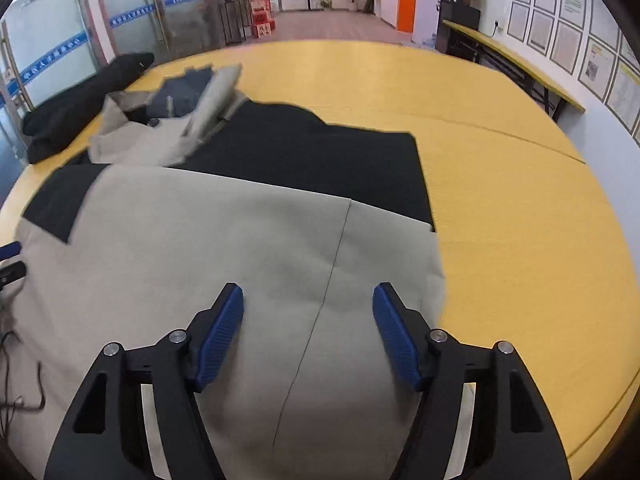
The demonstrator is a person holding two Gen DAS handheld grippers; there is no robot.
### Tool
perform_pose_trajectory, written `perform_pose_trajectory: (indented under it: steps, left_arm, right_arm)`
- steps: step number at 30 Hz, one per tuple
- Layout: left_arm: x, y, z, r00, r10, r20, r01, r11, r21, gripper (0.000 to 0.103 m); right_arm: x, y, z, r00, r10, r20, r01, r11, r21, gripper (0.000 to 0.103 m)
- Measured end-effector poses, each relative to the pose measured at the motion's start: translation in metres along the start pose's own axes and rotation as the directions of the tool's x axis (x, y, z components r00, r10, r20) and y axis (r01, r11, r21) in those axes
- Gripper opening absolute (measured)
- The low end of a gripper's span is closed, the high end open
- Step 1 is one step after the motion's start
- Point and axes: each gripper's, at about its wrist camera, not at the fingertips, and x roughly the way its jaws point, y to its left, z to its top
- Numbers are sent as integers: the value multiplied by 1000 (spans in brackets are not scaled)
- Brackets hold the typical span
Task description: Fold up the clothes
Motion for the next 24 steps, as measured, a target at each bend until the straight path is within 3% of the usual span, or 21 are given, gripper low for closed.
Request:
perform_pose_trajectory:
  steps: [3, 6, 10, 14, 20, 24]
  left_arm:
    - [-48, 16, -10, 998, -45, 53, 48, 997, -54, 92]
    - [-120, 33, -33, 997, -32, 74, 37, 997, -66, 92]
    - [-233, 48, -70, 999, 6, 51, -2, 997, -73, 92]
    - [-318, 38, -108, 997, 61, -35, -63, 997, -52, 93]
    - [-312, -16, -196, 977, -43, -208, 40, 999, -17, 96]
    - [-257, -19, -243, 959, -54, -277, 23, 993, -112, 91]
  right_arm:
    - [-75, 2, -30, 996, 49, 75, -46, 998, -41, 69]
    - [-154, -3, -69, 995, 53, 82, -50, 998, -39, 74]
    - [-257, -42, -132, 1000, -20, 18, 20, 1000, 11, 78]
    - [-316, -94, -184, 996, -60, -73, 66, 995, 76, 79]
    - [-330, -106, -238, 991, 76, -108, -72, 997, 41, 79]
    - [-307, -86, -270, 982, 144, -124, -147, 989, -10, 79]
